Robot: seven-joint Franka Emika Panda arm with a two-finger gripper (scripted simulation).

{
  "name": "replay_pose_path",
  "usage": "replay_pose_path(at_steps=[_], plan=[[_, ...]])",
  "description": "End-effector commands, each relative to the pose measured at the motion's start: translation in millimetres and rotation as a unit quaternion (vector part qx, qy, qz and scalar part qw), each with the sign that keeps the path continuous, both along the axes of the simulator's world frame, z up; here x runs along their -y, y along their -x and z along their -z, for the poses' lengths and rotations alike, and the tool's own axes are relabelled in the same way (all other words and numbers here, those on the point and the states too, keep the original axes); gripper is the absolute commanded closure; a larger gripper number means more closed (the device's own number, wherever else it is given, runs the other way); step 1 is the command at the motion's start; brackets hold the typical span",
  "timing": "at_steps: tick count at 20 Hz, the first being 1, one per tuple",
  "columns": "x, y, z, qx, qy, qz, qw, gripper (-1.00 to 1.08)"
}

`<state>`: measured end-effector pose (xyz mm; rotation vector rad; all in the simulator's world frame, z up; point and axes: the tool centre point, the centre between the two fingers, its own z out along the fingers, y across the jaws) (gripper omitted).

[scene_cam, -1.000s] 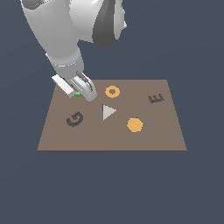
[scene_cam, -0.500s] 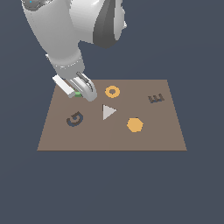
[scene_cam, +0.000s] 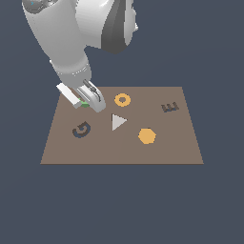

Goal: Insert a designated object into the corresponding slot on a board.

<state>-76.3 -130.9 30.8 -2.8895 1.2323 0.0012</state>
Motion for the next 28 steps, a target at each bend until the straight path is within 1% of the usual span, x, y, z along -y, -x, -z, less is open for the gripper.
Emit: replay_pose_path(at_steps=[1, 7, 14, 18, 23, 28], plan=[[-1, -6, -1, 0.0, 0.0, 0.003, 1.0, 1.08], [-2, -31, -3, 0.0, 0.0, 0.016, 0.9999, 1.08], [-2, -72, -6, 0.0, 0.0, 0.037, 0.9993, 1.08], [-1, -91, -8, 0.0, 0.0, 0.048, 0.9989, 1.08], [1, -108, -9, 0.0, 0.0, 0.056, 0.9984, 1.08], [2, -116, -10, 0.0, 0.0, 0.061, 0.9981, 1.08]])
